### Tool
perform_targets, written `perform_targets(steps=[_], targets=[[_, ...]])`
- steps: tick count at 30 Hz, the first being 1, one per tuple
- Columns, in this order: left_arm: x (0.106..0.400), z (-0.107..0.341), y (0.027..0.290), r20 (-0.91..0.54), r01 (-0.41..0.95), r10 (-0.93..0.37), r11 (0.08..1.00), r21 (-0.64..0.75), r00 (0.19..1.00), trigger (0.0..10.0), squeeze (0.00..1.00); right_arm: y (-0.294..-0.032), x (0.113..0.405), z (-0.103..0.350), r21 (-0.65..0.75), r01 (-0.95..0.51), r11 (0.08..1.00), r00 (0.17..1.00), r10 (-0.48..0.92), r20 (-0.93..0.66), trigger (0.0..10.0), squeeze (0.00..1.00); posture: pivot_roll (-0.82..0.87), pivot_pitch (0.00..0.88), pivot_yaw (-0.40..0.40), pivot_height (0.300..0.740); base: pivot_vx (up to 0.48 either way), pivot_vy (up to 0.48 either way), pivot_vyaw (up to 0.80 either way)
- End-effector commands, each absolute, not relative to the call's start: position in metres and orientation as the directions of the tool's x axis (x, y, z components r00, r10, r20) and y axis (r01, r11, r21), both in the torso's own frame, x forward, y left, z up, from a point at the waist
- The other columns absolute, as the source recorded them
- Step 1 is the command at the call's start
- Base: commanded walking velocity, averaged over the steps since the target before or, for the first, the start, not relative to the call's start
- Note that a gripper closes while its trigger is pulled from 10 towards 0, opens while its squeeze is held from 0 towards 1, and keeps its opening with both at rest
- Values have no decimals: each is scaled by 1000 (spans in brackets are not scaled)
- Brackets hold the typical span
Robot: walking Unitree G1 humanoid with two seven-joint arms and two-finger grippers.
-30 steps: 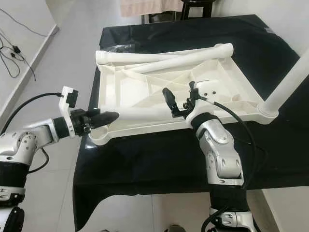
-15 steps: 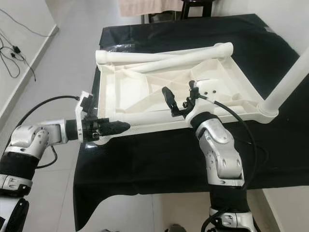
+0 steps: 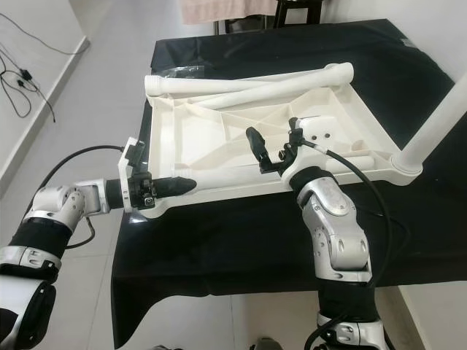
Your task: Building children table
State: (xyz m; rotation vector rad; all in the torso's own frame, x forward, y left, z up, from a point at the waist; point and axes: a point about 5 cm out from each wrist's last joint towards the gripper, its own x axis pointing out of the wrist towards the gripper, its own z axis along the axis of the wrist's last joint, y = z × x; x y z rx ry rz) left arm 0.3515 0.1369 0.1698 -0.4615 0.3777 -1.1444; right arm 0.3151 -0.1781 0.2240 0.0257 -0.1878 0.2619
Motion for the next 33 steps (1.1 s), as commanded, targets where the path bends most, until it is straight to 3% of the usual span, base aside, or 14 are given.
perform_targets(steps=[1, 13, 17, 18, 19, 20, 22, 24, 31, 32, 33], targets=[[352, 169, 138, -28, 775, -926, 332, -537, 377, 0, 0, -174, 315, 226, 5, -273, 962, 944, 267, 195, 10000, 0, -242, 148, 60, 740, 0, 0, 0], [343, 160, 154, 58, 760, -907, 312, -571, 417, 0, 0, -171, 322, 237, 34, -279, 960, 934, 262, 244, 10000, 0, -230, 91, 76, 740, 0, 0, 0], [333, 168, 170, 146, 775, -873, 321, -544, 465, 0, 0, -174, 326, 251, 161, -311, 937, 917, 251, 310, 10000, 0, -206, 54, 77, 740, 0, 0, 0], [329, 177, 177, 186, 789, -854, 336, -515, 486, 0, 0, -176, 328, 258, 265, -355, 897, 904, 257, 343, 10000, 0, -191, 33, 74, 740, 0, 0, 0], [329, 177, 177, 186, 789, -854, 336, -515, 486, 0, 0, -176, 328, 258, 265, -355, 897, 904, 257, 343, 10000, 0, -191, 33, 74, 740, 0, 0, 0], [323, 191, 184, 251, 811, -833, 336, -478, 493, 0, 0, -177, 327, 263, 354, -432, 829, 877, 296, 378, 10000, 0, -182, 18, 72, 740, 0, 0, 0], [323, 191, 184, 251, 811, -833, 336, -478, 493, 0, 0, -177, 327, 263, 354, -432, 829, 877, 296, 378, 10000, 0, -182, 18, 72, 740, 0, 0, 0], [309, 221, 194, 375, 859, -794, 335, -388, 479, 0, 0, -175, 318, 266, 433, -586, 685, 798, 396, 453, 10000, 0, -160, 0, 69, 740, 0, 0, 0], [299, 239, 199, 447, 877, -759, 359, -318, 473, 0, 0, -172, 311, 260, 444, -665, 601, 743, 470, 476, 10000, 0, -145, 0, 67, 740, 0, 0, 0], [294, 244, 200, 485, 880, -736, 368, -300, 473, 0, 0, -169, 305, 248, 460, -710, 533, 704, 537, 465, 10000, 0, -136, 0, 63, 740, 0, 0, 0], [294, 244, 200, 485, 880, -736, 368, -300, 473, 0, 0, -169, 305, 248, 460, -710, 533, 704, 537, 465, 10000, 0, -136, 0, 63, 740, 0, 0, 0]])
